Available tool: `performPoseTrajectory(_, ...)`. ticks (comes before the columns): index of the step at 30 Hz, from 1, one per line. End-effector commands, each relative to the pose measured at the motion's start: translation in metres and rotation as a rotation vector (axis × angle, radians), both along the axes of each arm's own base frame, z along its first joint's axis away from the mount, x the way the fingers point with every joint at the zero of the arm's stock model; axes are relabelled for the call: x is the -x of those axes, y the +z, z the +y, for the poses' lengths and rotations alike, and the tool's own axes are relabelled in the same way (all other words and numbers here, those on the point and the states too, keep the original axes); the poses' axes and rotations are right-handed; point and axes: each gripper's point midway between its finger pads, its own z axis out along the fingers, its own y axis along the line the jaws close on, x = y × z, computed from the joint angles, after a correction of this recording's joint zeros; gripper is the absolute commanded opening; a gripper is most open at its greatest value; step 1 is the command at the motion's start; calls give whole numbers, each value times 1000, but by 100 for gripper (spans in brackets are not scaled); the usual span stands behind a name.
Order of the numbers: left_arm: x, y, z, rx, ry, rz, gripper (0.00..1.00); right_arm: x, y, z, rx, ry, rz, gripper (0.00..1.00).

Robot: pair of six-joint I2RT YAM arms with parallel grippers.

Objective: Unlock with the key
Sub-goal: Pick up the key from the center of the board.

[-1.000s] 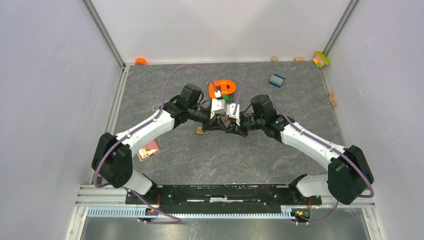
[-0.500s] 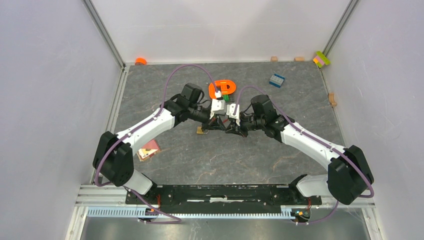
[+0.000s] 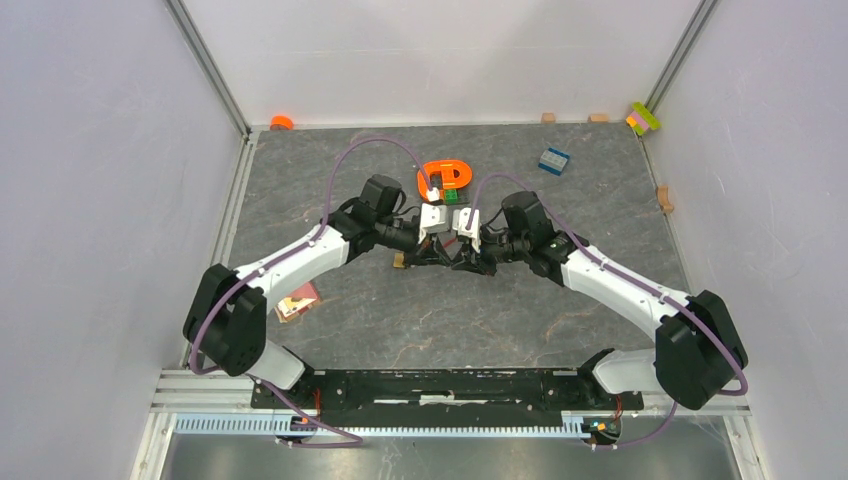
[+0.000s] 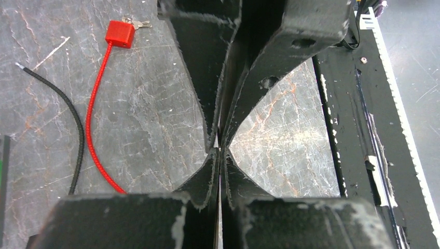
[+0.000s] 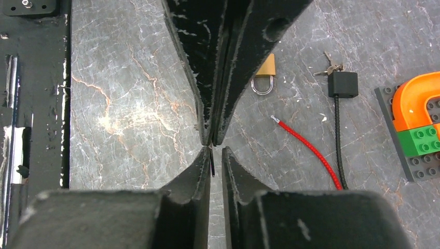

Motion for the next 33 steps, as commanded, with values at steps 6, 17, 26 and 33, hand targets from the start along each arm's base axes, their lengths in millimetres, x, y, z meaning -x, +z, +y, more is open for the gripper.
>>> performPoseTrajectory(6, -6, 22, 2, 77, 76, 8, 2, -13, 26, 0, -64, -35, -106, 35)
performPoseTrajectory(17, -18, 30, 22, 104, 144, 20, 2, -12, 25, 0, -67, -25, -105, 44)
performPoseTrajectory(26, -36, 33, 84, 32, 367, 56, 2, -41, 30, 12, -63, -85, -109, 50)
performPoseTrajectory(33, -32, 30, 134, -31, 554, 127, 2, -70, 1, 55, -7, -70, -111, 62)
